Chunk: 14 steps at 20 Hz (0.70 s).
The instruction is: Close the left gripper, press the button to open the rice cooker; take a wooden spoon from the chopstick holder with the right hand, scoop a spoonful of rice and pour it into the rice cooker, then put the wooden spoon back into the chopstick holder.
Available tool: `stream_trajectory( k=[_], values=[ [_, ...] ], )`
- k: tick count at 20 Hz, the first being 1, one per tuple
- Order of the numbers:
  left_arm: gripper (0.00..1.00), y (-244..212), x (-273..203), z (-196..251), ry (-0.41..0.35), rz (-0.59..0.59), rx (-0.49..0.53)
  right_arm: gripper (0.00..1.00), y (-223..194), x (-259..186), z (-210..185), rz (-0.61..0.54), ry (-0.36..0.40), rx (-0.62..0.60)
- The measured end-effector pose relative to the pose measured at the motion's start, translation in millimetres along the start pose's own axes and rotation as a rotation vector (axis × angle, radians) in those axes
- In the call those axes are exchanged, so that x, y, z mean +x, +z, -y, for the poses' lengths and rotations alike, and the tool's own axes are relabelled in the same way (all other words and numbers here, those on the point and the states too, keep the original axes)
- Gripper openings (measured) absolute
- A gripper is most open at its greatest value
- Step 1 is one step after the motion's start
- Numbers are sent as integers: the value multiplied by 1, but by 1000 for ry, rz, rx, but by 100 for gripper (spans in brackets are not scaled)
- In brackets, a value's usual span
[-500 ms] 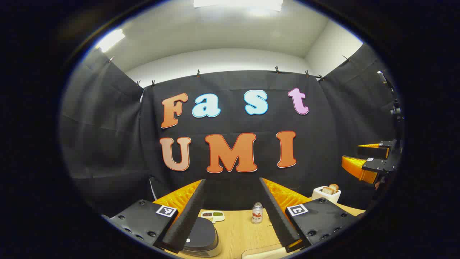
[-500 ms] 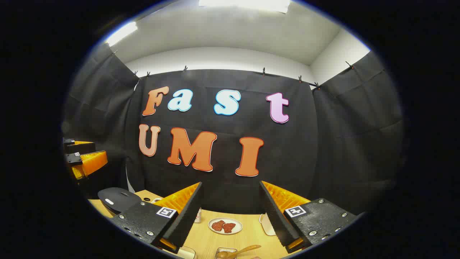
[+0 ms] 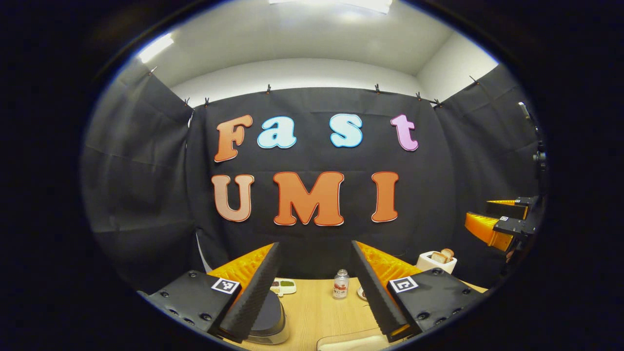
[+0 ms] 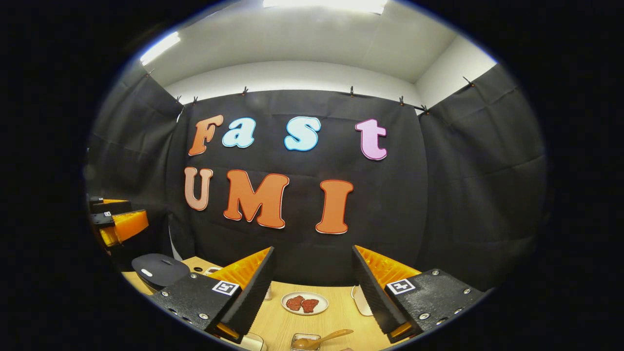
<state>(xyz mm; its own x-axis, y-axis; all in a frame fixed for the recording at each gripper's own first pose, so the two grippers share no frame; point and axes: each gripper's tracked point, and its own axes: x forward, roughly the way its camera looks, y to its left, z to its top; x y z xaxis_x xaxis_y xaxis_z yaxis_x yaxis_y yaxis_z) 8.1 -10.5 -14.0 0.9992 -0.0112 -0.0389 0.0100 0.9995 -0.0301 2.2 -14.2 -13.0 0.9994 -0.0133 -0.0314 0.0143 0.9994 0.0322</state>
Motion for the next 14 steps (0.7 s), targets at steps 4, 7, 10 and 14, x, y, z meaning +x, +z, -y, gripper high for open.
stream_trajectory(
  k=[4, 7, 10, 14],
  values=[
    [99, 5, 2, 1, 9, 10, 15, 95, 4, 3, 4, 8, -1, 6],
    [99, 1, 4, 1, 16, 1, 15, 95, 4, 6, 4, 11, 2, 19],
    [99, 2, 5, 0, 27, 3, 13, 95, 3, 8, 5, 8, 7, 21],
    [99, 1, 6, -1, 37, 4, 20, 97, 2, 11, 7, 8, 12, 18]
  ],
)
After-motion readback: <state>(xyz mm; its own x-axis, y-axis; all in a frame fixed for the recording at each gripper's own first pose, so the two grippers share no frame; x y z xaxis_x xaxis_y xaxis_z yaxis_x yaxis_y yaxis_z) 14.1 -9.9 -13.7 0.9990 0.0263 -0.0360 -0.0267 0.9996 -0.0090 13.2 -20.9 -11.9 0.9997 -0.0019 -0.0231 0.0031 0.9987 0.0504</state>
